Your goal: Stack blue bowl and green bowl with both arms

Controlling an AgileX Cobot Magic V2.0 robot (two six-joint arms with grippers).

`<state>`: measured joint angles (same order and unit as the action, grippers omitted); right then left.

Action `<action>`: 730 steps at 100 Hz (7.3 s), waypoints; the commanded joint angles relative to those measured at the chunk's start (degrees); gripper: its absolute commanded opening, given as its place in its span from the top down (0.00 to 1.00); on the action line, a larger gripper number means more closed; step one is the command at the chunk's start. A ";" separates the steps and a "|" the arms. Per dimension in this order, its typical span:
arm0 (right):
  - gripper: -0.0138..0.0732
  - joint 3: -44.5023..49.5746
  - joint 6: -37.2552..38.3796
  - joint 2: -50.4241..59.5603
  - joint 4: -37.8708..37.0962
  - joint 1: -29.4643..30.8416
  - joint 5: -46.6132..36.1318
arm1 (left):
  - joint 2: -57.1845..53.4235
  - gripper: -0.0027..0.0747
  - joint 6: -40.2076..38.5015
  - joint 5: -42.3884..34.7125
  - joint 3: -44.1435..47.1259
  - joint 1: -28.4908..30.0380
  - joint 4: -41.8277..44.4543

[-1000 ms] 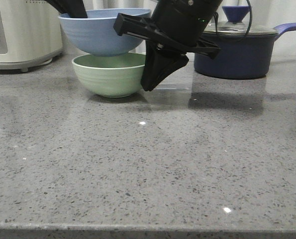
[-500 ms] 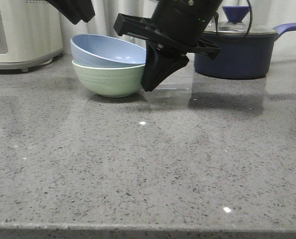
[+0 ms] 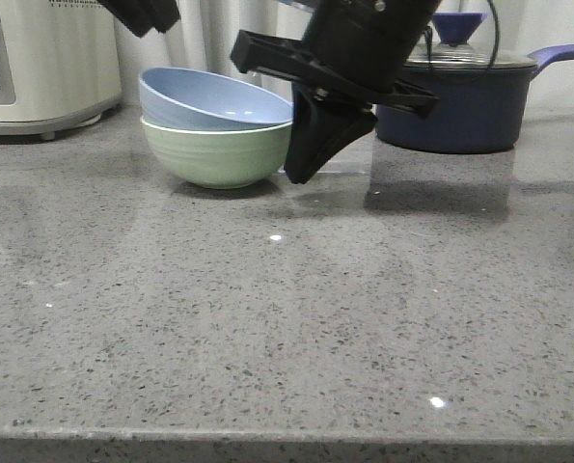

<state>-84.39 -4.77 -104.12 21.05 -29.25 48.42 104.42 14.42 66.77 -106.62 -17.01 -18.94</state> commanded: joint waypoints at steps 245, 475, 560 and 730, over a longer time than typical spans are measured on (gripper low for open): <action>0.93 54.53 26.26 96.79 -38.87 4.94 -8.82 | -76.78 0.99 0.22 -38.79 74.33 12.98 1.11; 0.93 54.53 26.26 96.71 -38.82 4.94 -8.25 | -106.69 0.99 -10.60 -66.17 109.14 13.23 13.23; 0.93 56.32 26.26 96.71 -43.48 4.94 -8.38 | -106.69 0.99 -10.60 -66.17 109.14 13.23 13.23; 0.93 85.98 14.46 105.78 -25.75 27.58 -48.42 | -106.69 0.99 -10.60 -66.17 109.14 13.23 13.23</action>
<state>1.52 10.51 0.58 -4.88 -1.94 4.21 -0.29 4.51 5.08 0.15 -3.61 -5.58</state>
